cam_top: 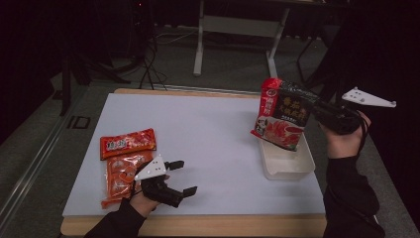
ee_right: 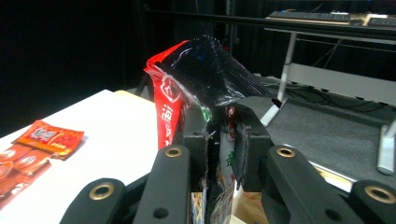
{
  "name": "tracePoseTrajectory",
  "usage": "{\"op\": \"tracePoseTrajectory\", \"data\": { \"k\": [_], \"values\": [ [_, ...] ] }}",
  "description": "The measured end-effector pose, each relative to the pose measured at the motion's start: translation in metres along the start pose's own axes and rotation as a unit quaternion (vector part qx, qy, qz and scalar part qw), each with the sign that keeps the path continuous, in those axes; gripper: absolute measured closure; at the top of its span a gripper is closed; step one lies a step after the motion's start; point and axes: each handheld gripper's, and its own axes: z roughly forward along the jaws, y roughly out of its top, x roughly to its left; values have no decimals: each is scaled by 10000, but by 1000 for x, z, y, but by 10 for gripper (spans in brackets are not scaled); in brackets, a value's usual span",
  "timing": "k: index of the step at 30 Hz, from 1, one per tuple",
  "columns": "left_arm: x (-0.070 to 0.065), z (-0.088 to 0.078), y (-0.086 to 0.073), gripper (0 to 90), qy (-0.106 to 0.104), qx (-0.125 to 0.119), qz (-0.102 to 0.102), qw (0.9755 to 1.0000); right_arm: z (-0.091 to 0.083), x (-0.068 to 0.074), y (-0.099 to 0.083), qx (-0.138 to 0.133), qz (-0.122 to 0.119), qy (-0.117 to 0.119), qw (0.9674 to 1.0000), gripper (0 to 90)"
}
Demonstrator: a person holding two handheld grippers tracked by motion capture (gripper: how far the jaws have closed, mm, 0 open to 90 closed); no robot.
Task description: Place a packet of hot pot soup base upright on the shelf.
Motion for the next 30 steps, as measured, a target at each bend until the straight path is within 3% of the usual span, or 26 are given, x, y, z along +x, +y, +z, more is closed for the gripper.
{"op": "tracePoseTrajectory", "data": {
  "k": [13, 17, 22, 30],
  "values": [
    [2, 1, -6, 29, -32, -10, -142, 9999, 6, -36, -14, 207, 209, -402, 9988, 772],
    [2, 2, -8, 29, -69, 19, -169, 9998, 10, -47, -22, 197, 215, -405, 9988, 770],
    [2, 3, -9, 29, -72, -2, -172, 9998, 17, -57, -30, 173, 125, -239, 9995, 769],
    [3, 6, -12, 29, -143, 103, -187, 9997, 32, -65, -42, 244, -121, -134, 9995, 765]
  ]
}}
